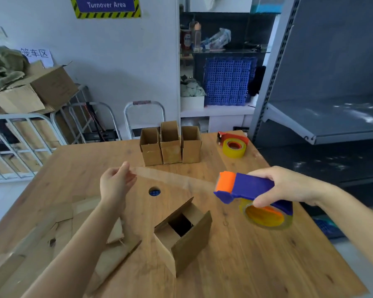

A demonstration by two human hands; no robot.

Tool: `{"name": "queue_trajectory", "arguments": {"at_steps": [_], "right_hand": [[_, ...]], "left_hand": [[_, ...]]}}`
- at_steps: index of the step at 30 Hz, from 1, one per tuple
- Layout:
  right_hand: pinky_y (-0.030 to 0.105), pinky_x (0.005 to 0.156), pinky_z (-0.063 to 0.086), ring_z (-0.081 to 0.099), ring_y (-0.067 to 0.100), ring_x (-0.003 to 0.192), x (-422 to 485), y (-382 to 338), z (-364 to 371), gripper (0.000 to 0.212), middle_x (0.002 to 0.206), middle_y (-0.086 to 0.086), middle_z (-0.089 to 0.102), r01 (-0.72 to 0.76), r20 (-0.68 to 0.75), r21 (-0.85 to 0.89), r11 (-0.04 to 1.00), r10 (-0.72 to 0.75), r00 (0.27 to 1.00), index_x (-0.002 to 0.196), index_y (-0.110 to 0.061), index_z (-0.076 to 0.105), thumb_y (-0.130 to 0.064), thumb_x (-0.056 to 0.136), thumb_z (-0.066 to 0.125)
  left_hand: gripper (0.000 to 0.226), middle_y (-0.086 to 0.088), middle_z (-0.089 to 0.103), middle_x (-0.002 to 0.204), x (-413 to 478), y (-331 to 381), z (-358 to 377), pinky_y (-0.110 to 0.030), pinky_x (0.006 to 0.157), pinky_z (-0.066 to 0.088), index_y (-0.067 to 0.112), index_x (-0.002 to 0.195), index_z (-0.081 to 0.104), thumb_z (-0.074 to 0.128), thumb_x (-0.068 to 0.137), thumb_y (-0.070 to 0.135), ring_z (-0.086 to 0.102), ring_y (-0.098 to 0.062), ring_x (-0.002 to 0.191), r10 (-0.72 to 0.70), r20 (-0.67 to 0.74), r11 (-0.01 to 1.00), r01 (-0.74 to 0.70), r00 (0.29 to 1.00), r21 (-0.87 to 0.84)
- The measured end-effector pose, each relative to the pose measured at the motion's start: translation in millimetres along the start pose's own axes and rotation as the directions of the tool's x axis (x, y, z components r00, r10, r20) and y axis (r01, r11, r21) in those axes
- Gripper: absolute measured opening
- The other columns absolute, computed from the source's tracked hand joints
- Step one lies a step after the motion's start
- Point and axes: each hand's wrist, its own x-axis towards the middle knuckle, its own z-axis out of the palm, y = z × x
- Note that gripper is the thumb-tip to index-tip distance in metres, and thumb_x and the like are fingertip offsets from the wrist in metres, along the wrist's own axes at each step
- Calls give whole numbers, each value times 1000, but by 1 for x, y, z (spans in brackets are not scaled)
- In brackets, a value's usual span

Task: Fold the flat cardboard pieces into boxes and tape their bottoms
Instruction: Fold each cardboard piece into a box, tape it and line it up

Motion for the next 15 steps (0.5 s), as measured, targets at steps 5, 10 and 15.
{"name": "queue_trajectory", "arguments": {"at_steps": [5,10,15], "right_hand": [[21,68,53,65,10,82,-27,-4,28,47,95,-11,66,-1,-42,-86,996,-3,999,110,-38,62,-25,70,85],[25,68,54,66,13,79,-44,5,50,51,95,-7,68,-8,-83,-25,1000,6,996,112,-43,61,-29,68,85],[29,73,55,67,13,81,-59,15,69,57,97,-10,70,-34,-105,37,999,38,994,113,-51,59,-30,67,85]], "left_hand": [[9,-14,68,97,14,5,-1,-37,86,56,8,92,62,64,90,16,68,-24,96,40,65,996,-45,997,75],[5,-20,68,101,13,4,0,-41,89,55,9,86,61,64,88,12,68,-29,98,62,136,992,-76,989,100],[8,-23,67,101,4,0,2,-41,90,55,9,81,61,66,86,12,67,-30,98,83,210,991,-103,974,86]]}}
